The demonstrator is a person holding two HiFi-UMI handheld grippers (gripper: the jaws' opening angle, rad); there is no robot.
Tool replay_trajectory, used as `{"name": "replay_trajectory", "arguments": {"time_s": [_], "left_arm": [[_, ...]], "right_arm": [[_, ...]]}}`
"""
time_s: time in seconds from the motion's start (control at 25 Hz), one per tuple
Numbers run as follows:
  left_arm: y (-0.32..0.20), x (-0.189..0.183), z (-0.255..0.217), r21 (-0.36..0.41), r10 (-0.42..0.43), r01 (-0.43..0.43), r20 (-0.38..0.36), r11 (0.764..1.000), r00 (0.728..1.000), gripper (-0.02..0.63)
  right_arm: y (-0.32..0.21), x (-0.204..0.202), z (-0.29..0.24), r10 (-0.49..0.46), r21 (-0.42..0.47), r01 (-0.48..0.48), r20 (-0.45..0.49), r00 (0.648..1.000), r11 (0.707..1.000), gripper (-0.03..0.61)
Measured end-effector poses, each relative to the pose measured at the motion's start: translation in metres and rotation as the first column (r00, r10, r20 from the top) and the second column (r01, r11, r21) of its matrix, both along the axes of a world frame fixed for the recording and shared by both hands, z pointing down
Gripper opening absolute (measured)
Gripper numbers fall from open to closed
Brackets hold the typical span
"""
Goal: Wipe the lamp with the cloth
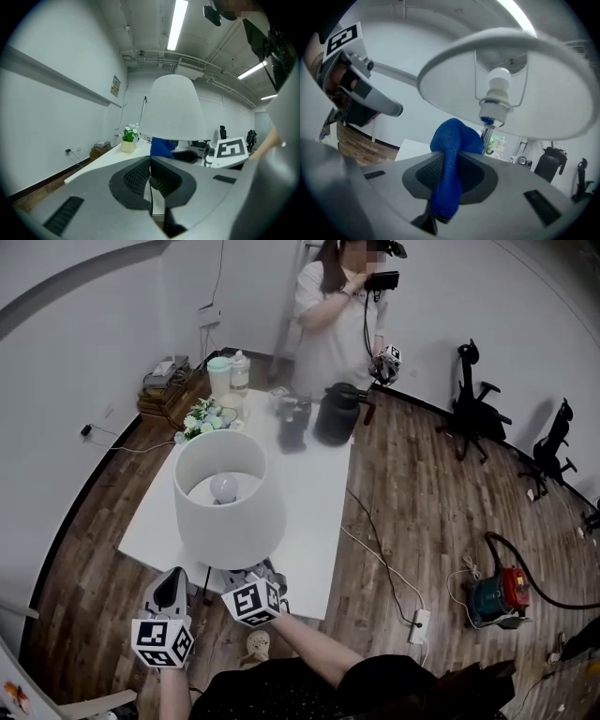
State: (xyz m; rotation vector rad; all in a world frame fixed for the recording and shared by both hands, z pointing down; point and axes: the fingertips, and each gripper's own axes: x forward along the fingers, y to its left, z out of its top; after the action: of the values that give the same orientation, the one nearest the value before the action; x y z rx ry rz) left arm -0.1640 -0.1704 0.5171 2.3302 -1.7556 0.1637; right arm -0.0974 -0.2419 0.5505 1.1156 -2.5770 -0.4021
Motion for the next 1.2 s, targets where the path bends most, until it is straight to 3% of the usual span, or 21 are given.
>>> {"name": "replay_trajectory", "arguments": {"time_s": [0.24,0.44,0.52,0.64,0.76,0.88,1.04,1.2], "left_arm": [[-0.012,0.004,-0.002,0.005,0.001,-0.001,-0.003,1.0,1.0,0.012],[-0.021,0.012,-0.006,0.008,0.016,-0.016,-0.002,1.0,1.0,0.012],[-0.023,0.015,-0.007,0.011,0.022,-0.022,-0.001,1.0,1.0,0.012],[-0.026,0.017,-0.007,0.011,0.022,-0.021,-0.007,1.0,1.0,0.012],[-0.029,0.02,-0.005,0.006,0.026,-0.026,-0.006,1.0,1.0,0.012],[-0.03,0.023,-0.005,0.006,0.037,-0.037,0.001,0.999,0.999,0.012],[-0.032,0.029,-0.006,0.005,0.044,-0.044,0.011,0.999,0.999,0.012],[-0.034,0.032,-0.008,0.002,0.045,-0.045,0.022,0.999,0.999,0.012]], "right_arm": [[0.001,-0.005,0.055,-0.056,-0.183,0.034,-0.117,0.992,0.982,0.075],[0.019,-0.008,0.075,-0.177,-0.335,0.128,-0.117,0.977,0.933,0.075],[0.025,-0.005,0.06,-0.197,-0.324,0.175,-0.037,0.98,0.93,0.075],[0.033,0.02,0.015,-0.166,-0.205,0.191,0.13,0.977,0.96,0.075],[0.028,0.065,-0.023,-0.048,-0.092,0.073,0.244,0.968,0.993,0.075],[0.009,0.097,-0.044,0.037,-0.056,-0.02,0.327,0.944,0.998,0.075],[-0.012,0.093,-0.046,-0.024,-0.05,0.042,0.312,0.95,0.998,0.075],[-0.011,0.071,-0.014,-0.128,-0.109,0.149,0.179,0.975,0.983,0.075]]}}
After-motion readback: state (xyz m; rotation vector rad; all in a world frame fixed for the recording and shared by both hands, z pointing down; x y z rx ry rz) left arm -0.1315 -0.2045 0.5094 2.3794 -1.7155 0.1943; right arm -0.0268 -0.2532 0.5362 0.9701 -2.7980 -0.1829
